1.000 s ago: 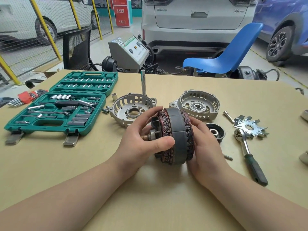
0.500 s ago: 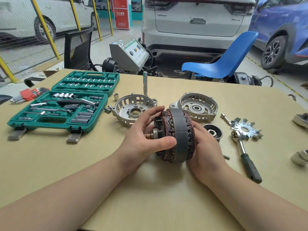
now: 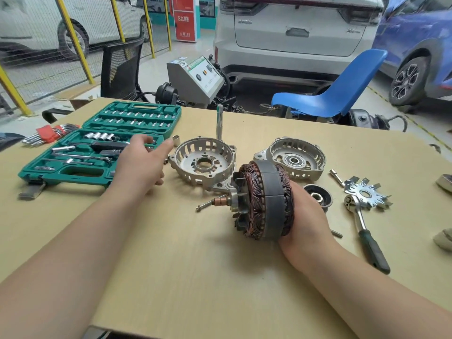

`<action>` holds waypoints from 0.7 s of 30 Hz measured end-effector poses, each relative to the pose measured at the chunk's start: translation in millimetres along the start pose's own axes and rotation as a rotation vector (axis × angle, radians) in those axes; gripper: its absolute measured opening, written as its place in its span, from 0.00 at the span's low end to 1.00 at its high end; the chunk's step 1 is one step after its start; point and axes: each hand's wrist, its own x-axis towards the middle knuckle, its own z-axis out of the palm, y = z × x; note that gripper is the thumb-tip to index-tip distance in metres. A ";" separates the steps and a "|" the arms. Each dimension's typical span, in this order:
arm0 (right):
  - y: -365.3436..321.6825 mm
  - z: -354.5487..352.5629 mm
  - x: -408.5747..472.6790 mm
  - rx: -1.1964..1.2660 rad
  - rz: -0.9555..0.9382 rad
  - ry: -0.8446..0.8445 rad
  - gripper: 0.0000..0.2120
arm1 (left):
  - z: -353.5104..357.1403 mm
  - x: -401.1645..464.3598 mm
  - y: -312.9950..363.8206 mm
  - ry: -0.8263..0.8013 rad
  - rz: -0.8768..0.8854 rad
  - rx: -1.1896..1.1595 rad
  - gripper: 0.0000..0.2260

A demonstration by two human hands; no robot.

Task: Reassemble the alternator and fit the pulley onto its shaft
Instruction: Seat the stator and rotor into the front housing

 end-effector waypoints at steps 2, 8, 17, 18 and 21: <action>1.0 -4.1 3.5 0.012 0.030 -0.058 0.13 | 6.0 5.1 5.0 -0.083 -0.014 0.120 0.32; 0.8 -6.7 1.5 -0.085 -0.013 -0.022 0.17 | 27.2 0.0 14.4 -0.218 -0.067 -0.011 0.05; 0.3 -5.5 1.9 -0.038 0.020 0.030 0.14 | -14.3 -18.9 21.9 -0.107 0.001 -0.347 0.17; 0.7 -6.1 2.6 -0.025 0.023 0.033 0.14 | -23.6 -22.4 23.2 -0.085 0.001 -0.399 0.18; 2.2 -6.3 4.8 0.020 0.041 0.025 0.13 | -54.7 -33.3 20.6 -0.061 -0.019 -0.538 0.18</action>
